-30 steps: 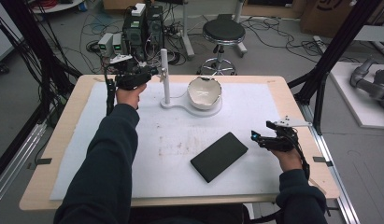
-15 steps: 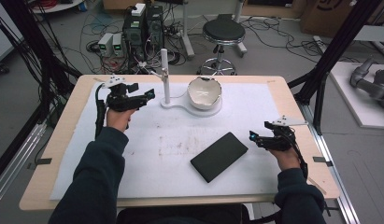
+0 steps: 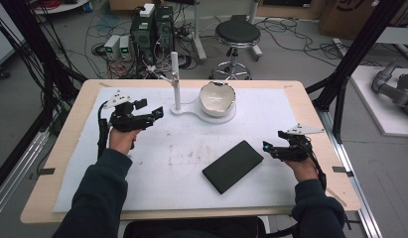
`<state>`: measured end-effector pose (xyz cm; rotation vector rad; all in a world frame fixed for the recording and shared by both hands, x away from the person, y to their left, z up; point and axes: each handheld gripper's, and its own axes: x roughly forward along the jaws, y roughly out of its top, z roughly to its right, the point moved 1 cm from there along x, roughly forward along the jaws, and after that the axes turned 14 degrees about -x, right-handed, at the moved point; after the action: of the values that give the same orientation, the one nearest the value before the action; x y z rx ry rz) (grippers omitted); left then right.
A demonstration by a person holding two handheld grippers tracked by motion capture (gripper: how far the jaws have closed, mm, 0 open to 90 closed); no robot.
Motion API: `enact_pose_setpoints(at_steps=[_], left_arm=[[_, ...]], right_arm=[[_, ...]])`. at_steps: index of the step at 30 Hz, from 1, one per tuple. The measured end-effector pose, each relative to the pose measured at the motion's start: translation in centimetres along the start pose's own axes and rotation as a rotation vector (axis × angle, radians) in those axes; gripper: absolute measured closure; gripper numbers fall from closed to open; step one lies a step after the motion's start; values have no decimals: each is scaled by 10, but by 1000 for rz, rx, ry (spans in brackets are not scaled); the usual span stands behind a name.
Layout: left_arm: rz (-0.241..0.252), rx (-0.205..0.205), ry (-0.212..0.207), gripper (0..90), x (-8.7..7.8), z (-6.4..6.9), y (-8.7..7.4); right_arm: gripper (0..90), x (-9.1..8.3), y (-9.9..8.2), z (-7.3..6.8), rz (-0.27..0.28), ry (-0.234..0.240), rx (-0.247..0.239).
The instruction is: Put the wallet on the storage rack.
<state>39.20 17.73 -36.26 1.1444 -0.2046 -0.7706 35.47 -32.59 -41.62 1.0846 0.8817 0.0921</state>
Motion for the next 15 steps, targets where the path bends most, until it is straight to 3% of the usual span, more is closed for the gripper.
enact_pose_setpoints(at_steps=[5, 11, 15], left_arm=[[-30, 18, -19, 199, 0, 7, -12], [-97, 78, -43, 199, 5, 20, -44], [-172, 110, -51, 199, 12, 35, -68]], right_arm=[[208, 4, -1, -3, -12, 22, -5], [208, 8, -1, -6, -27, 44, -24], [208, 8, 0, -9, -30, 51, -35]])
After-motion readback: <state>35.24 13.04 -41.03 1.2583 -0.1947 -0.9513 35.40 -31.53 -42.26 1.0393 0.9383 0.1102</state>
